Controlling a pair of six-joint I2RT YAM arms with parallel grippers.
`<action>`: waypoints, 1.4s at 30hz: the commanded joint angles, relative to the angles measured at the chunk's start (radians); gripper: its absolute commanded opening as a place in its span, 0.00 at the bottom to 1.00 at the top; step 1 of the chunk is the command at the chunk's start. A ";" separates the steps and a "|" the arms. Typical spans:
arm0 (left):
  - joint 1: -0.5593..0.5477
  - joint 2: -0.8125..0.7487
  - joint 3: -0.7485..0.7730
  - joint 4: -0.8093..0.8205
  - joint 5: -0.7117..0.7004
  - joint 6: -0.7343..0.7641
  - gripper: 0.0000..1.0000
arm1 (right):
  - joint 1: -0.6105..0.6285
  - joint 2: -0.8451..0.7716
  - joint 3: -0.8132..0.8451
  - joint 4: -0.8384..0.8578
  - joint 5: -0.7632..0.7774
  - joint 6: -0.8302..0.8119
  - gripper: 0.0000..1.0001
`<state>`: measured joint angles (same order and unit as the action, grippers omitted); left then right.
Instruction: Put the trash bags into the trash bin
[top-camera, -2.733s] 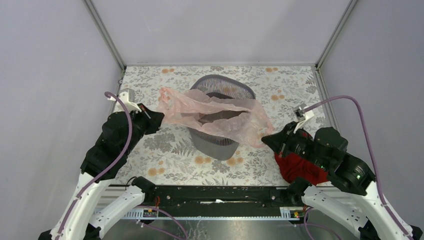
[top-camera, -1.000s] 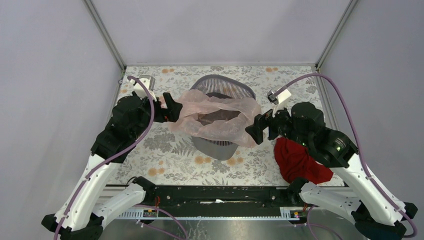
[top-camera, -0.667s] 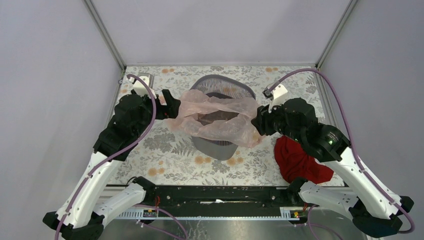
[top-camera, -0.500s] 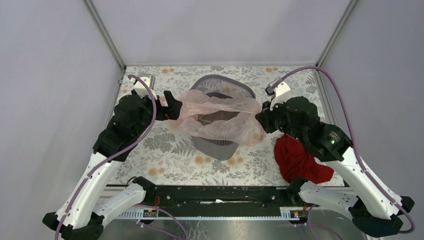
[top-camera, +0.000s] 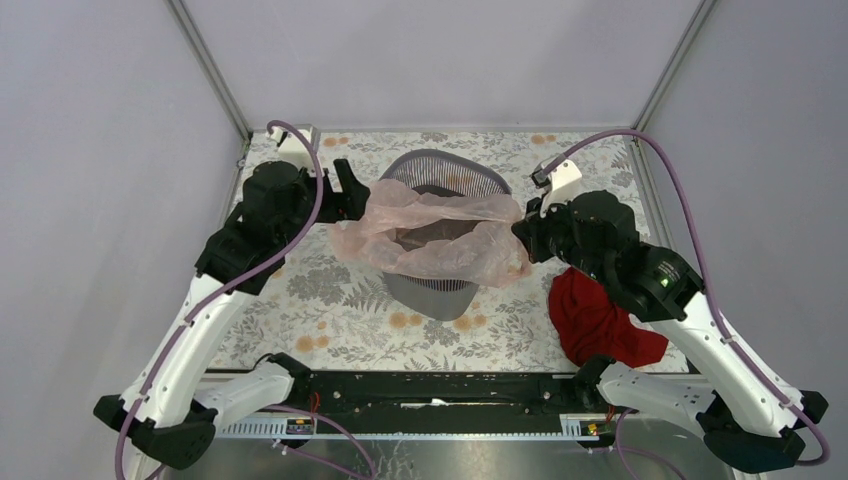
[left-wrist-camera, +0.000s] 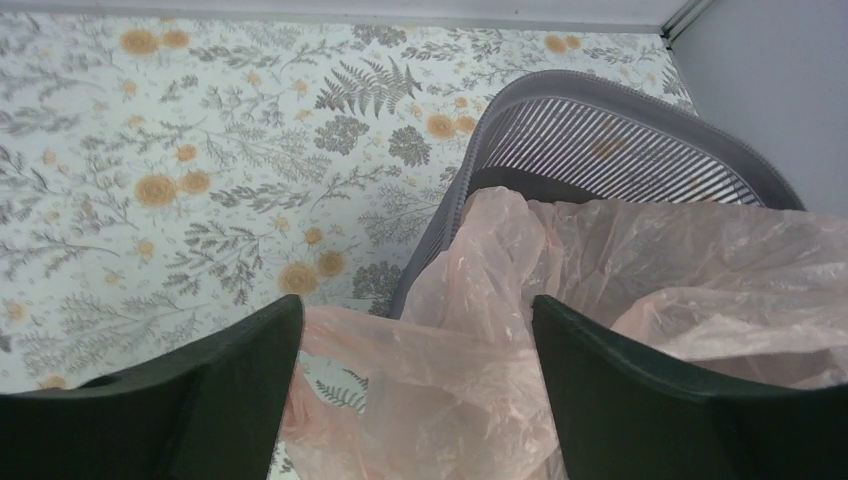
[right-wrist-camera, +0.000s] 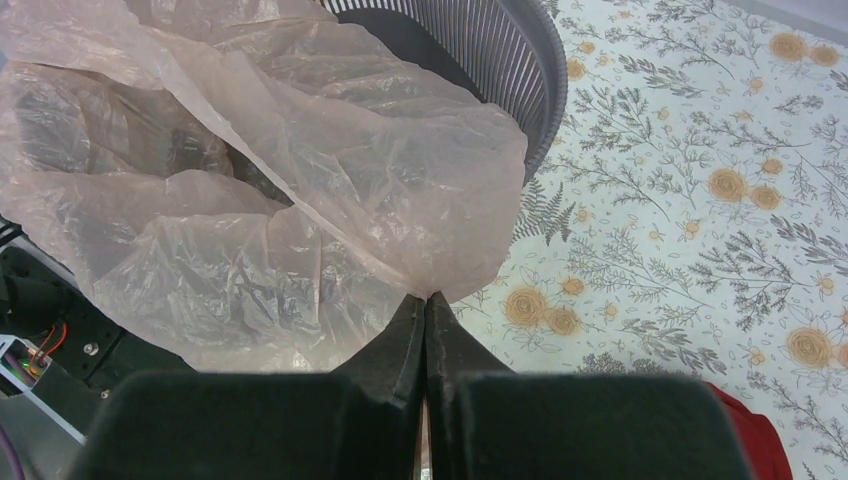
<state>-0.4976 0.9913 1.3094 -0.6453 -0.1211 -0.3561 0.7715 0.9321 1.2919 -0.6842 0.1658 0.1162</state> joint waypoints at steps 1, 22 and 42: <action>0.004 0.021 0.014 0.025 -0.084 -0.027 0.75 | 0.002 0.018 0.013 0.039 0.002 -0.001 0.04; 0.017 0.181 0.099 0.171 -0.167 -0.018 0.00 | -0.043 0.220 0.181 0.032 0.184 0.016 0.00; 0.136 -0.019 0.012 -0.025 0.364 0.026 0.94 | -0.071 0.146 0.097 0.014 0.059 -0.018 0.00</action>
<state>-0.3653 0.9775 1.3476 -0.6384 0.1425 -0.2901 0.7063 1.1038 1.3869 -0.6693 0.2413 0.1162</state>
